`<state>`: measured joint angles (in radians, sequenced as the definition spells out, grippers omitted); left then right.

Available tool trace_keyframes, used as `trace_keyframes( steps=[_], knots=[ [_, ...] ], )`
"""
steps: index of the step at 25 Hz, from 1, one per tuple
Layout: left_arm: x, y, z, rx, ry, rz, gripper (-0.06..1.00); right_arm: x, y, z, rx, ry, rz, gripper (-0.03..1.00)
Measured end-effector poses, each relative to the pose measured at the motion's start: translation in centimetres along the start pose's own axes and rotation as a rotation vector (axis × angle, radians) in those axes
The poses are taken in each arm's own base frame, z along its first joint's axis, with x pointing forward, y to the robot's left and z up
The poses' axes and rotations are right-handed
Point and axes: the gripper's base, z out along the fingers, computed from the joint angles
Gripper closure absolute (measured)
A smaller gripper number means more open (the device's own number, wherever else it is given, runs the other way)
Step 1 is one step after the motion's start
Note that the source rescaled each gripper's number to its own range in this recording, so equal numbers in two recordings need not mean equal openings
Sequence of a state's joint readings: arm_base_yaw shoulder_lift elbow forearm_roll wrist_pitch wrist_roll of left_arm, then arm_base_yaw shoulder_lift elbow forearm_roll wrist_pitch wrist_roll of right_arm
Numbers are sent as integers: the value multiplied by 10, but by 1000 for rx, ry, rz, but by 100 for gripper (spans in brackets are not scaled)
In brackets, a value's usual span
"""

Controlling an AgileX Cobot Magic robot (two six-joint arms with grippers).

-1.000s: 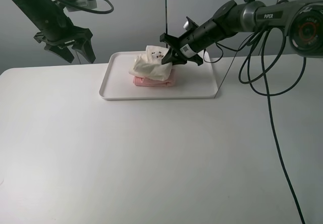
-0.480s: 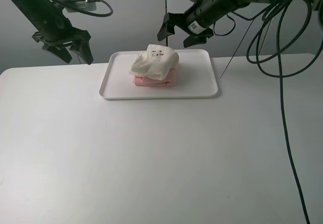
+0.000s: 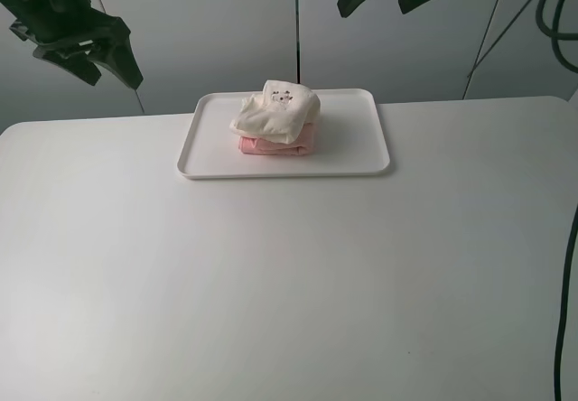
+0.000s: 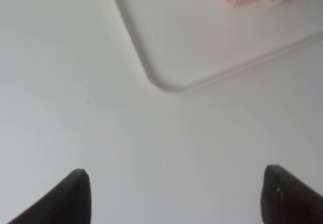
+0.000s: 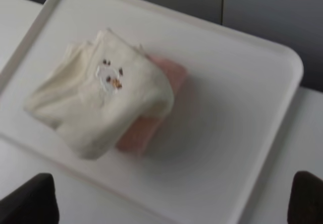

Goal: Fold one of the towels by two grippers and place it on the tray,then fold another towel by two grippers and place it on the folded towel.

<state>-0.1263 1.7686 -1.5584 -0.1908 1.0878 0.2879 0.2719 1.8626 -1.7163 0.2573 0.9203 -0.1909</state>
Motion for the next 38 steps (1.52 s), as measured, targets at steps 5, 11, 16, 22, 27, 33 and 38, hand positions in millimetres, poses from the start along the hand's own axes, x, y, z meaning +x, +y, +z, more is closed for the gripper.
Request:
trace_keyframes(
  steps=[5,11,16,22,27,33,38],
  knots=[
    [59,0,-50,-74,-129,-60,6,70,10,-60,47,24,-17,-1],
    [138,-20,-102,-162,-242,-121,-1,160,24,-124,78,-25,-49,-3],
    [194,-34,-116,-213,-255,-132,-5,225,33,-162,86,-79,-63,-3],
    [251,-50,-130,-252,-357,-155,-6,285,39,-190,110,-128,-67,-3],
    [288,-64,-146,-268,-476,-164,-6,322,41,-202,131,-203,-56,-3],
    [316,-75,-158,-269,-569,-194,-6,351,41,-203,150,-288,-52,-3],
    [331,-78,-155,-263,-546,-204,-6,363,42,-208,154,-366,-58,-3]
  ],
)
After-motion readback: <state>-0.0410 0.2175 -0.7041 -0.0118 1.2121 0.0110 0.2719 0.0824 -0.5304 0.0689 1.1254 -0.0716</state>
